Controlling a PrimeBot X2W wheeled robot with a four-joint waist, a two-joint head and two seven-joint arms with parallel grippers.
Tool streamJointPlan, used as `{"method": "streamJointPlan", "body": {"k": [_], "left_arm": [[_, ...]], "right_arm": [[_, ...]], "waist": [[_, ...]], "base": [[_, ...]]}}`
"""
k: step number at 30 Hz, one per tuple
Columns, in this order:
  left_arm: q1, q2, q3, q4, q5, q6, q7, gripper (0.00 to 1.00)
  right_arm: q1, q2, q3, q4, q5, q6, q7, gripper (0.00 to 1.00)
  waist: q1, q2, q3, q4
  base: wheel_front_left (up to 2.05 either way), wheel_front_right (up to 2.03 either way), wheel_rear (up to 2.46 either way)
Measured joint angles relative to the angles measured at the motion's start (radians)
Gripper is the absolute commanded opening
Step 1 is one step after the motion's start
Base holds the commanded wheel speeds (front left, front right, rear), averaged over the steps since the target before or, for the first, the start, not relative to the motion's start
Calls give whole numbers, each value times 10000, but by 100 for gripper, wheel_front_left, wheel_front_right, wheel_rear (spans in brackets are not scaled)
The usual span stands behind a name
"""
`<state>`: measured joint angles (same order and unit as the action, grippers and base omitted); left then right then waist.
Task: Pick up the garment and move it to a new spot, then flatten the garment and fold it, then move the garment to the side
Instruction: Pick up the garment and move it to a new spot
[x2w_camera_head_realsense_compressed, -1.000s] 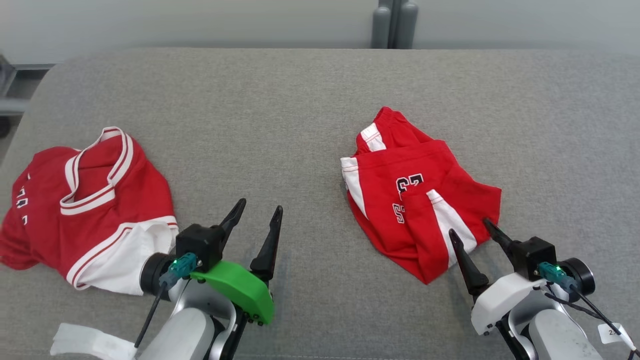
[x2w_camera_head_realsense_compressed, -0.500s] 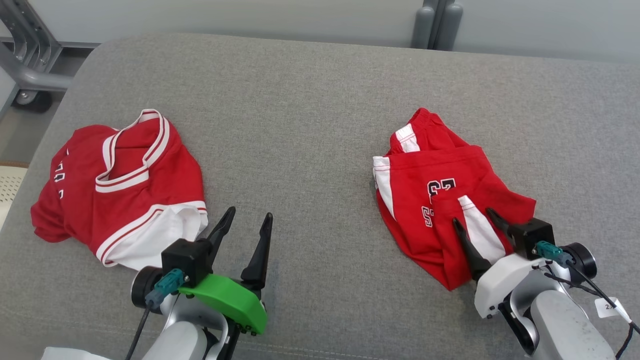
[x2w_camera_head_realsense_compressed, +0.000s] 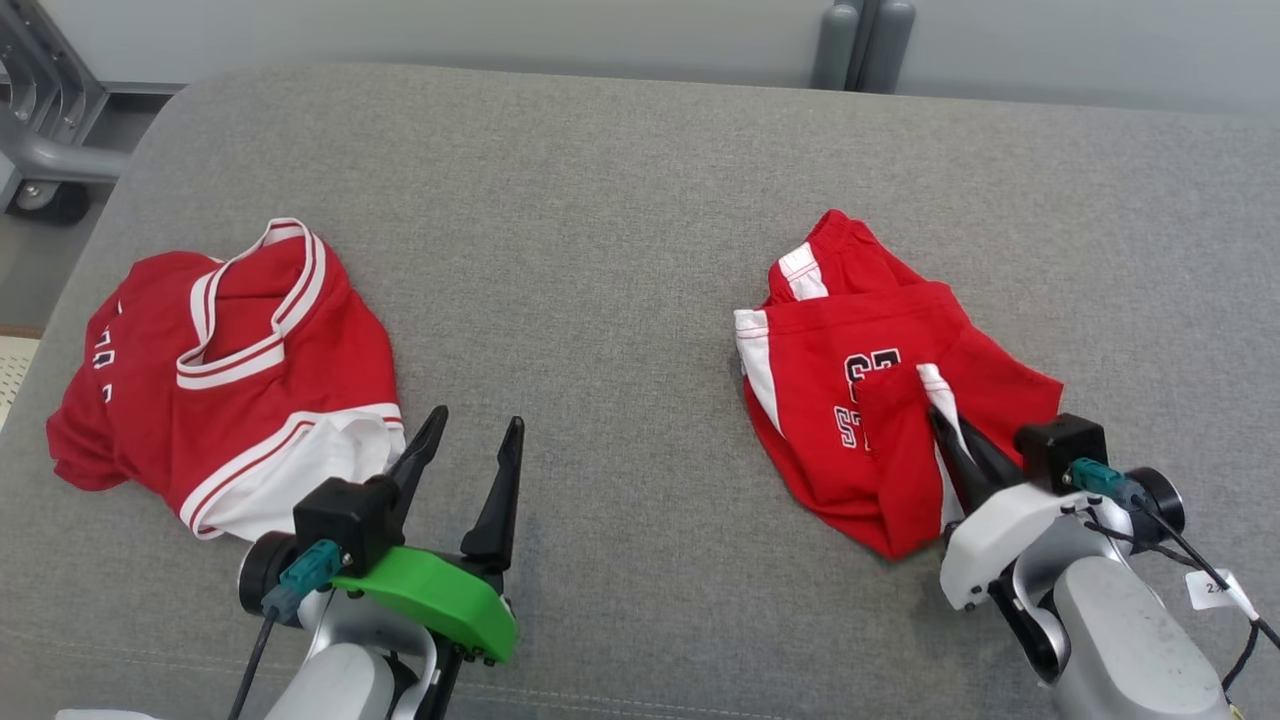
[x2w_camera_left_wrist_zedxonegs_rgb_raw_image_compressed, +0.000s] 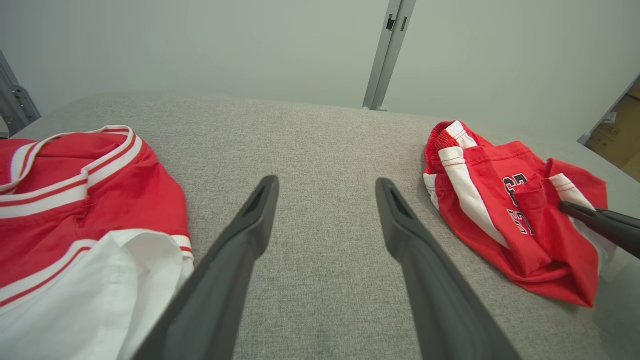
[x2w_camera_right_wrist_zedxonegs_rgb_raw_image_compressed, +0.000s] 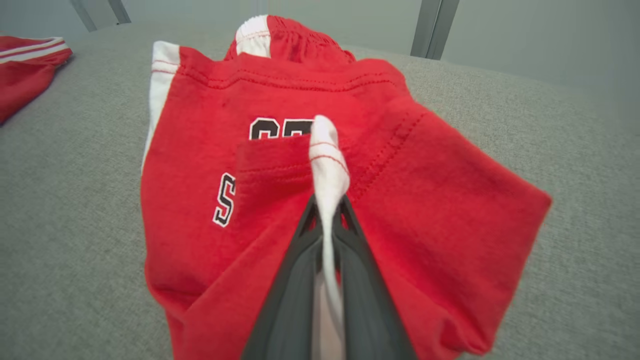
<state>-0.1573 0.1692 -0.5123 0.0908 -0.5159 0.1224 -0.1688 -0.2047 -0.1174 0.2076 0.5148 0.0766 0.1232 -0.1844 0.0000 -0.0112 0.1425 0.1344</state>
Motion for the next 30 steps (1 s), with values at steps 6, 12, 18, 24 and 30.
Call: {"method": "streamJointPlan", "body": {"k": [6,12,18,24,30], "left_arm": [[90,-44,215,-36,0,2,-2,100],[149,-337,100,-105,0,2,8,100],[153,-499,98,-130,0,4,6,100],[233,-619,92,-123,-2,8,8,100],[417,-690,105,-56,-15,8,-6,100]], "right_arm": [[-622,345,984,-934,686,2,-84,0],[-1034,596,2355,-1941,1994,13,25,0],[-1405,608,2911,-2780,3448,12,376,0],[-2122,539,3009,-4031,5329,12,660,0],[-2679,533,3400,-5060,6911,-4,909,0]], "waist": [[0,0,-46,-81],[0,0,-140,-69],[0,0,-194,91],[0,0,-234,345],[0,0,-350,666]], "base": [[0,0,0],[0,0,0],[0,0,0],[0,0,0],[0,0,0]]}}
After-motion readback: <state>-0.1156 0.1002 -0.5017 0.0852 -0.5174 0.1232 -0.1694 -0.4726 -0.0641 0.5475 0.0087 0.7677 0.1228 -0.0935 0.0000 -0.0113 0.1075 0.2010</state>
